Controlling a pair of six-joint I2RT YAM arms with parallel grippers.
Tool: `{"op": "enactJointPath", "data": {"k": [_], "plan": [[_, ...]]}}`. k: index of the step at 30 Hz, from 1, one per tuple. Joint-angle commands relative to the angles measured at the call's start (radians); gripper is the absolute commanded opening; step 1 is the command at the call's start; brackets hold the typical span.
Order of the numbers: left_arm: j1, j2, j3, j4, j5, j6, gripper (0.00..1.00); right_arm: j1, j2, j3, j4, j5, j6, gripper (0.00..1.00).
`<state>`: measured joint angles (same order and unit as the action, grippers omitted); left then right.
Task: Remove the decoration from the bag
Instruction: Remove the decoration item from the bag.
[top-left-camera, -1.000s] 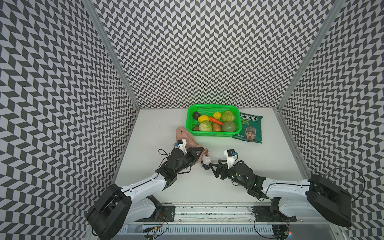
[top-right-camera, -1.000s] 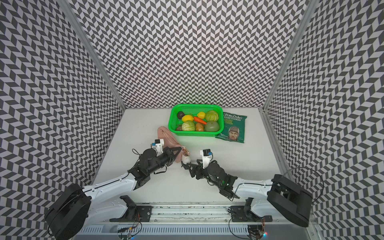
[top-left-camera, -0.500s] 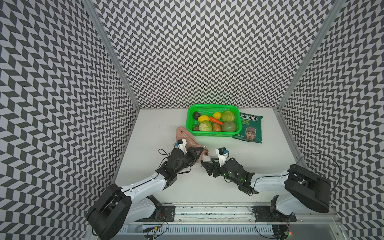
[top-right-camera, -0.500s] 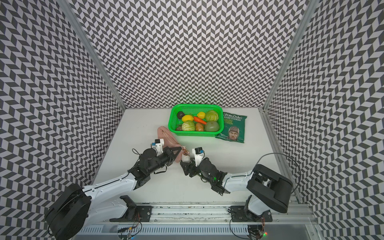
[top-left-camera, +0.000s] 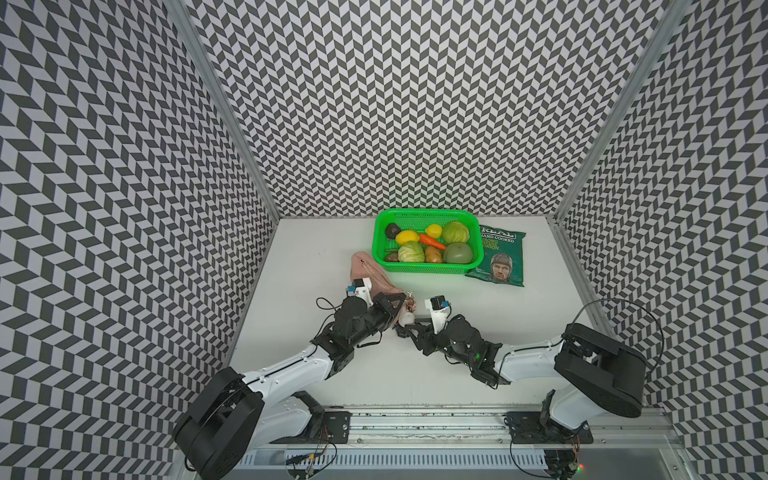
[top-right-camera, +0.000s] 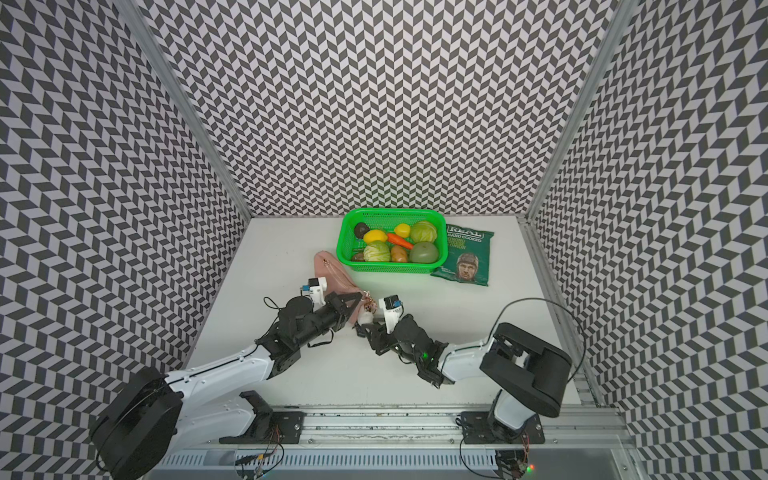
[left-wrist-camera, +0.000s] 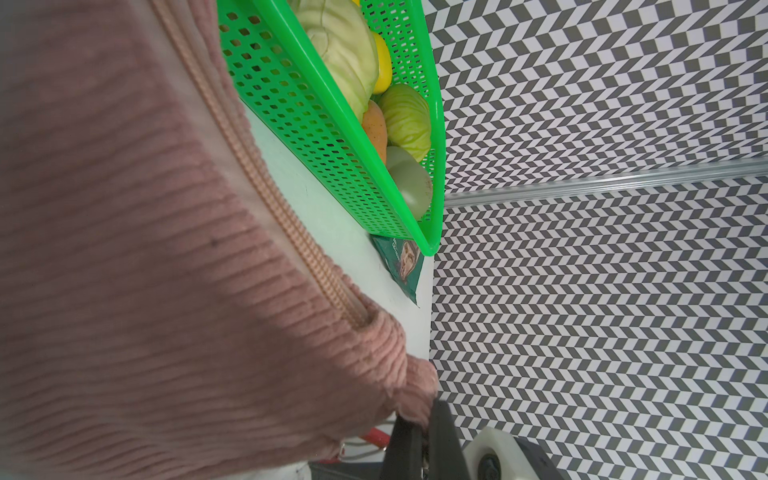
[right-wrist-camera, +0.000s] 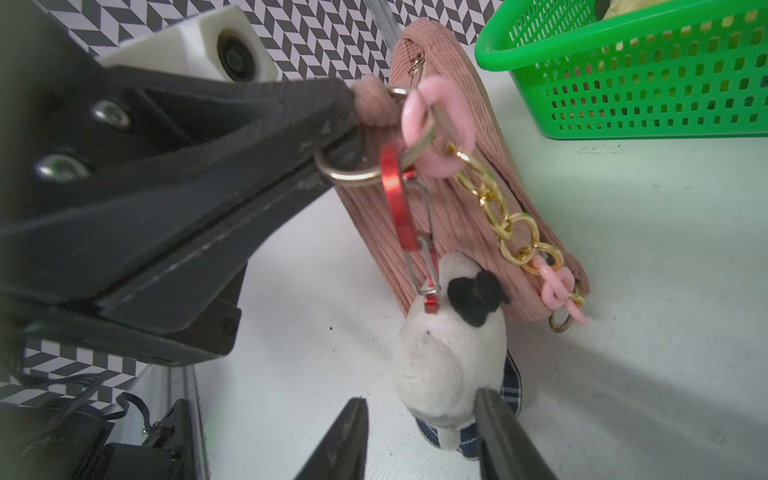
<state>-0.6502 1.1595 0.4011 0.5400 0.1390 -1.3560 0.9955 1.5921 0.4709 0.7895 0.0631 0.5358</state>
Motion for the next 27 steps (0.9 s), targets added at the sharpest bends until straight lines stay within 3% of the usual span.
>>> {"op": "enactJointPath", "data": {"k": [1,4,16,23,27], "plan": [[-0.003,-0.002,0.042,0.034,-0.004,0.002,0.00,-0.015,0.022,-0.003,0.044,-0.002,-0.006,0.61],[-0.004,-0.001,0.043,0.037,-0.004,0.000,0.00,-0.031,0.028,0.000,0.044,0.001,0.000,0.65],[-0.006,0.005,0.057,0.028,-0.002,-0.001,0.00,-0.090,0.064,0.030,0.070,-0.071,-0.025,0.63],[-0.011,0.022,0.062,0.036,0.001,0.002,0.00,-0.115,0.065,0.030,0.077,-0.191,-0.067,0.45],[-0.012,0.033,0.061,0.042,0.001,0.001,0.00,-0.135,0.062,0.024,0.068,-0.294,-0.090,0.30]]}}
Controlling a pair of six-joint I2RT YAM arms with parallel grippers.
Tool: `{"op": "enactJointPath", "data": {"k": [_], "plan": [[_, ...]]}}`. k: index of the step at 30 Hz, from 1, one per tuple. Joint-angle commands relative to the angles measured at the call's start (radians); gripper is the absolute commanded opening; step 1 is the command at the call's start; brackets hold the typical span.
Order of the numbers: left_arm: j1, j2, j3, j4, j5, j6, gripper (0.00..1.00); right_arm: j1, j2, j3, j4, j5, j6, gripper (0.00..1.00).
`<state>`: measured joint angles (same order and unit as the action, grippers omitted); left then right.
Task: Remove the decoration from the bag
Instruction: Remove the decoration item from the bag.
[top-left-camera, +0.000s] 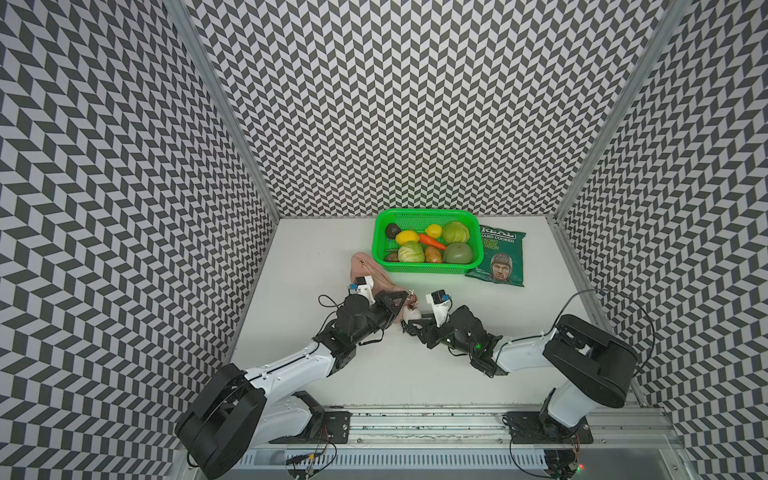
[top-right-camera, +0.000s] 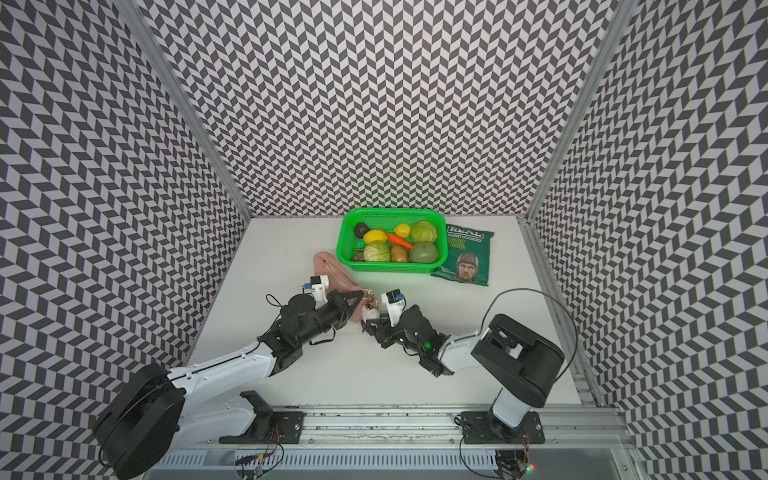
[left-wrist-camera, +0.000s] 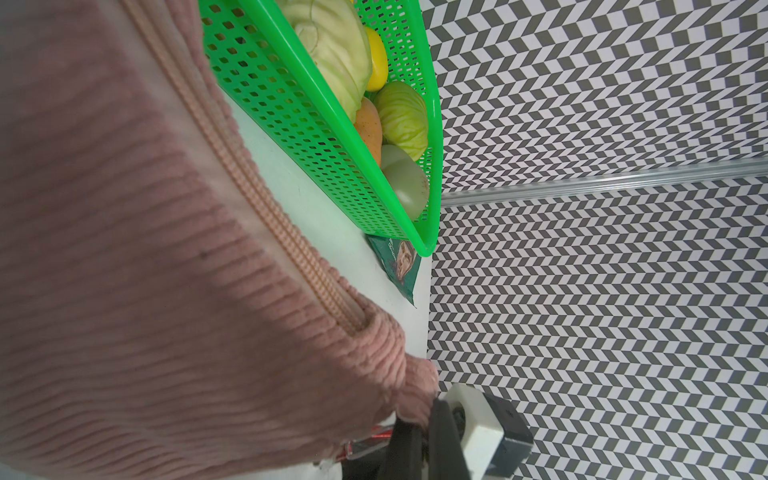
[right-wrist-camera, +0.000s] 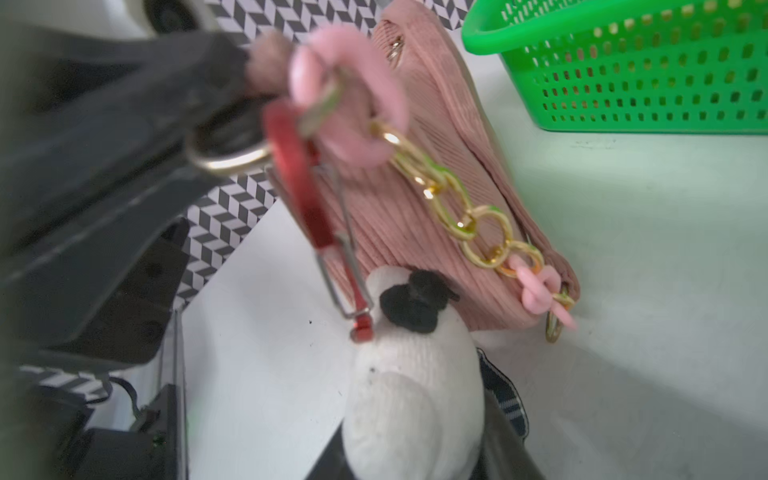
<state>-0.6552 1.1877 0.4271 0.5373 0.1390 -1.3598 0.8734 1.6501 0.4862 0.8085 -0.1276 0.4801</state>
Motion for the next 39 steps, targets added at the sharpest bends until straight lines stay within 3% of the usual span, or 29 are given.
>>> {"op": "enactJointPath", "data": {"k": [1,5,15,21,25,27,31,39], "plan": [[-0.007,0.008,0.034,0.046,0.000,0.007,0.00,-0.020,0.002,0.006,0.043,-0.126,-0.041,0.26],[-0.007,0.018,0.035,0.048,-0.007,0.018,0.00,-0.054,-0.020,-0.022,0.030,-0.230,-0.055,0.17],[-0.007,0.078,0.035,0.148,0.016,-0.001,0.00,-0.129,-0.082,-0.039,-0.020,-0.521,-0.071,0.16],[-0.010,0.085,0.015,0.212,0.036,-0.038,0.00,-0.140,0.015,0.016,0.011,-0.581,-0.056,0.16],[-0.011,0.062,-0.007,0.222,0.037,-0.057,0.00,-0.184,0.089,0.013,0.123,-0.600,0.029,0.17],[-0.011,0.050,-0.010,0.218,0.035,-0.058,0.00,-0.210,0.125,0.016,0.162,-0.602,0.068,0.26],[-0.009,0.040,-0.011,0.216,0.040,-0.059,0.00,-0.250,0.148,0.013,0.197,-0.591,0.118,0.62],[-0.004,0.074,-0.005,0.246,0.052,-0.064,0.00,-0.258,0.018,-0.012,0.016,-0.501,0.027,0.79]]}}
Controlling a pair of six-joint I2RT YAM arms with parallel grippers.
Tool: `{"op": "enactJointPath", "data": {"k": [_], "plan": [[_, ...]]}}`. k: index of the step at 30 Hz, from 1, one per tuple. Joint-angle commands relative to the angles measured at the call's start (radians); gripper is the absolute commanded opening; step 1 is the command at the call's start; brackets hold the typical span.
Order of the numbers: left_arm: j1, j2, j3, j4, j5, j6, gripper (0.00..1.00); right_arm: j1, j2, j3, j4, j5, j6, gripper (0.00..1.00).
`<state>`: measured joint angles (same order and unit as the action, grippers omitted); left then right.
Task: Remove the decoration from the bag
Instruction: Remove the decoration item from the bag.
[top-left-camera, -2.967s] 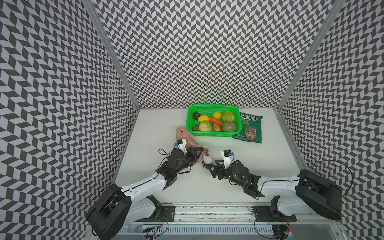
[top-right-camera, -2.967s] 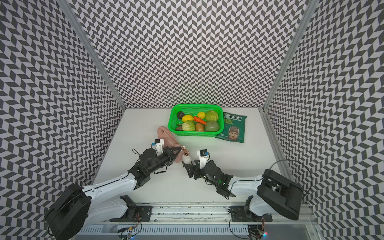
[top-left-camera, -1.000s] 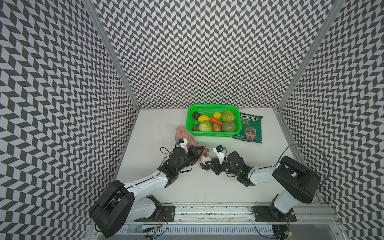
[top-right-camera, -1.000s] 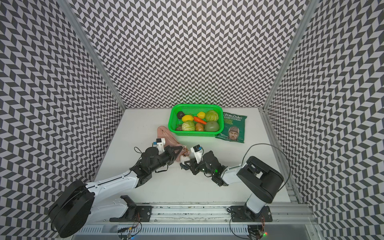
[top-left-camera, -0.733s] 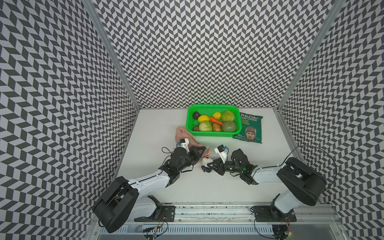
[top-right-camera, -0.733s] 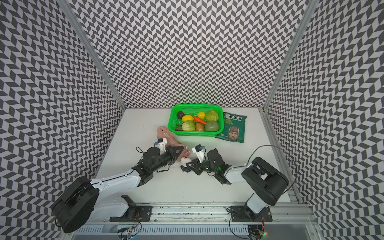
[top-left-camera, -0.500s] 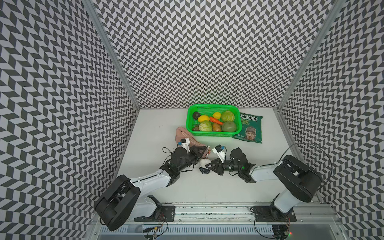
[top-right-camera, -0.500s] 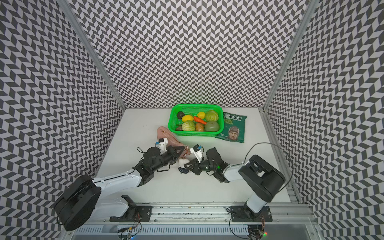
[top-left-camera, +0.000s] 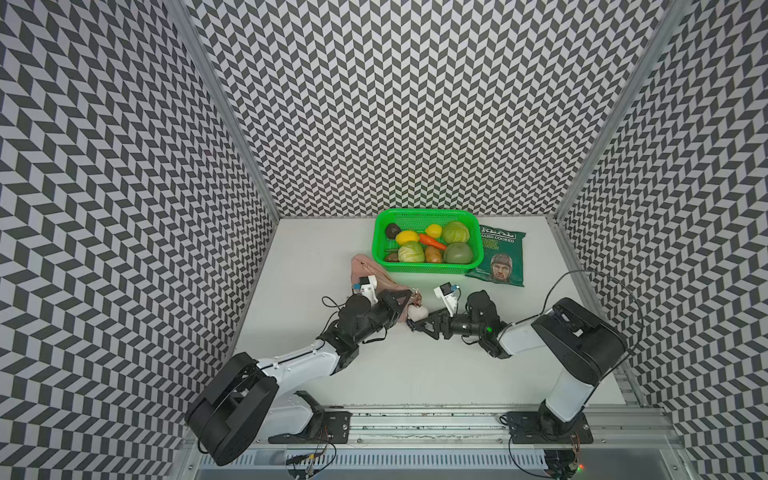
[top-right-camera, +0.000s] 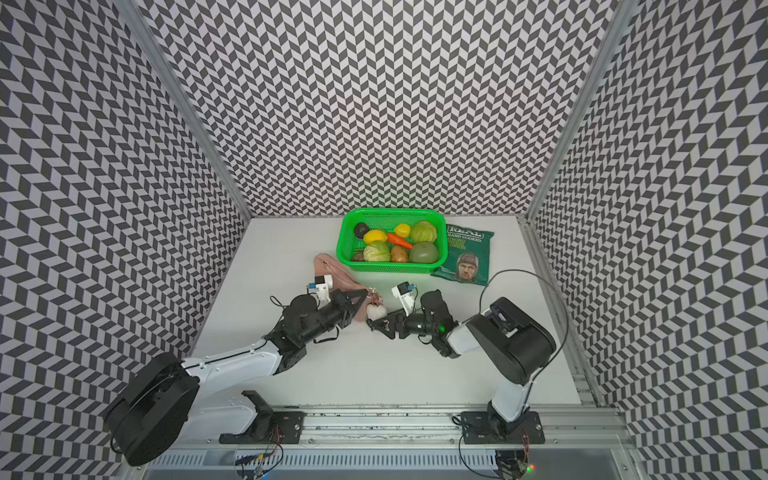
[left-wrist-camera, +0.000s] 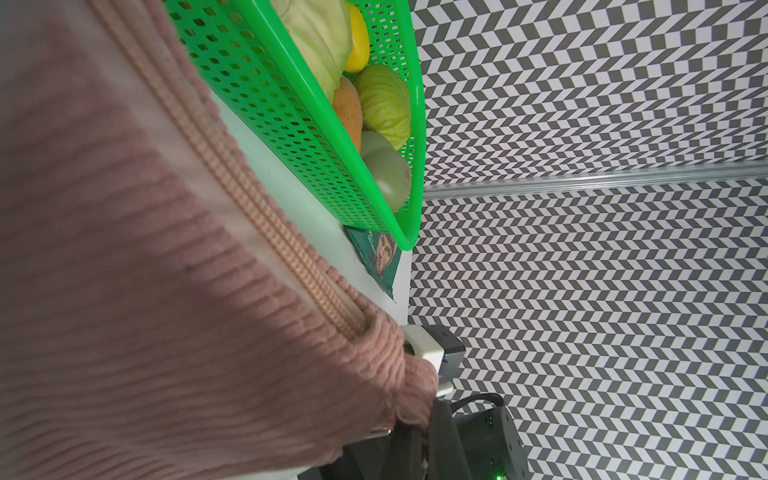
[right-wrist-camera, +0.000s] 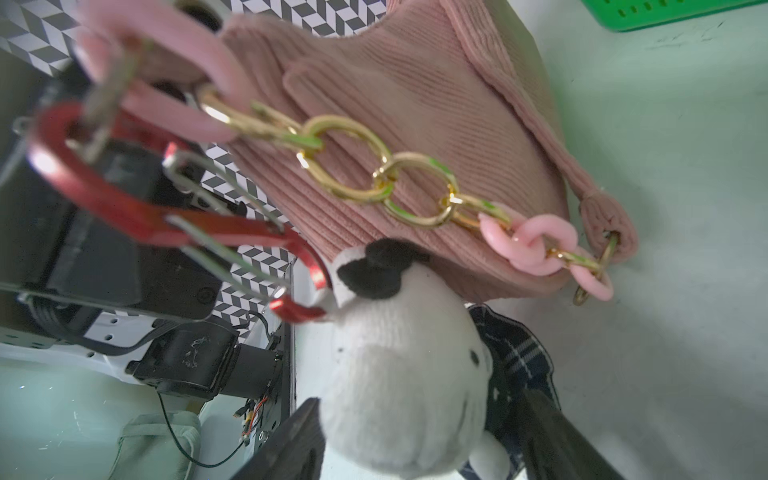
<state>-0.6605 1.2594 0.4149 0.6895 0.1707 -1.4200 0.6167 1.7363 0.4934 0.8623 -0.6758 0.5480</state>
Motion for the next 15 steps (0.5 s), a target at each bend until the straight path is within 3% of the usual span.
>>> {"op": "enactJointPath", "data": {"k": [1,5,7,15], "plan": [[0.001,0.011,0.010,0.098,0.024,-0.003,0.00,-0.002,-0.094,-0.032,-0.057,0.064,-0.053,0.81],[0.002,0.035,0.014,0.115,0.027,0.000,0.00,-0.002,-0.212,-0.074,-0.156,0.130,-0.098,0.90],[0.004,0.041,0.014,0.119,0.026,0.000,0.00,-0.002,-0.276,-0.097,-0.208,0.183,-0.108,1.00],[0.010,0.033,0.029,0.071,0.025,0.015,0.00,-0.002,-0.523,-0.085,-0.438,0.449,-0.075,1.00]]}}
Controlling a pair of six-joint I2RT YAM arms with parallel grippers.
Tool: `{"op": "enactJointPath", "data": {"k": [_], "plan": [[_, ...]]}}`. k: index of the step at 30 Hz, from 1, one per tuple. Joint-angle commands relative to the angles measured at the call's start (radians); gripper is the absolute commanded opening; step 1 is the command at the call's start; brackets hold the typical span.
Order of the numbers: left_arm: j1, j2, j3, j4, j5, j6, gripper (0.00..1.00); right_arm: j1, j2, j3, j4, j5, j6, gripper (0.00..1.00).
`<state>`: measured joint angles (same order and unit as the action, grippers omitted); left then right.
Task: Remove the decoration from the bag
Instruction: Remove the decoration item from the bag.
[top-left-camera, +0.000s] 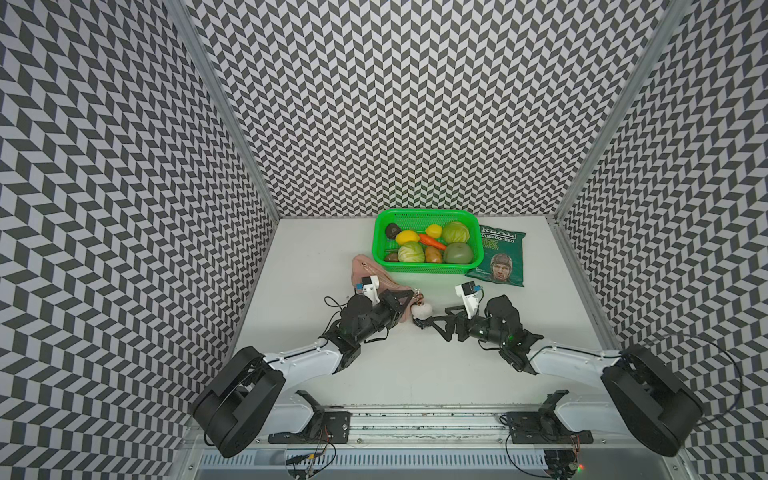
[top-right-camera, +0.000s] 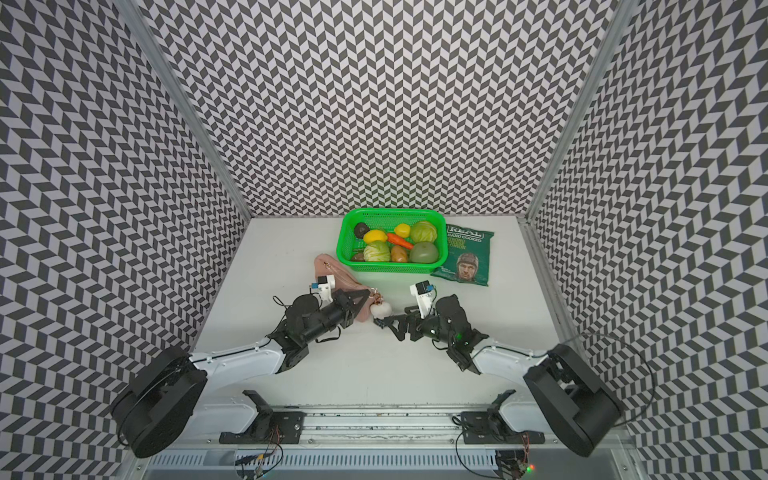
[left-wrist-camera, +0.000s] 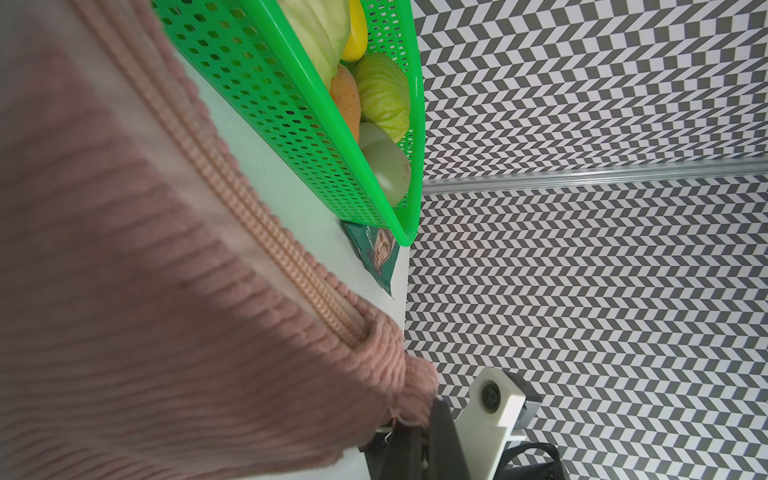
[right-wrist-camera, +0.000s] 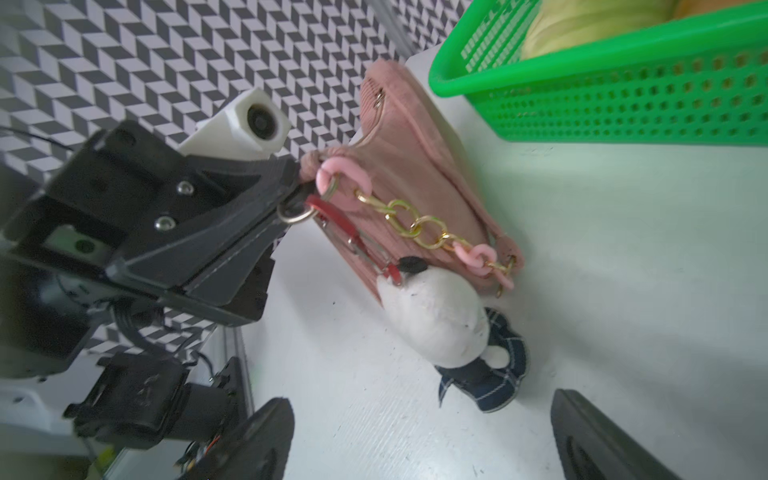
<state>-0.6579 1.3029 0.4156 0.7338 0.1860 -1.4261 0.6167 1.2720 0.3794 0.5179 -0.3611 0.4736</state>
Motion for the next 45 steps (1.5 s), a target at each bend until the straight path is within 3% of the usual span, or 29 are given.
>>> {"op": "enactJointPath", "data": {"k": [1,7,12,17,23,30,45], "plan": [[0.007,-0.012,0.032,0.019,0.009,0.024,0.00,0.000,-0.081,0.043,-0.113,0.132,-0.008,1.00],[0.008,-0.026,0.042,-0.007,-0.001,0.009,0.00,0.053,-0.178,0.122,-0.205,0.186,-0.027,0.94],[0.007,-0.042,0.053,-0.038,-0.015,-0.011,0.00,0.236,-0.192,0.167,-0.250,0.504,-0.062,0.89],[0.007,-0.066,0.061,-0.075,-0.039,-0.027,0.00,0.380,-0.143,0.160,-0.169,0.780,-0.049,0.85],[0.007,-0.085,0.067,-0.102,-0.055,-0.047,0.00,0.446,-0.080,0.037,0.073,0.962,-0.057,0.84],[0.007,-0.084,0.057,-0.096,-0.047,-0.066,0.00,0.480,-0.001,-0.120,0.410,1.013,-0.149,0.83],[0.006,-0.083,0.063,-0.112,-0.049,-0.074,0.00,0.537,0.195,-0.007,0.553,1.055,-0.240,0.82]]}}
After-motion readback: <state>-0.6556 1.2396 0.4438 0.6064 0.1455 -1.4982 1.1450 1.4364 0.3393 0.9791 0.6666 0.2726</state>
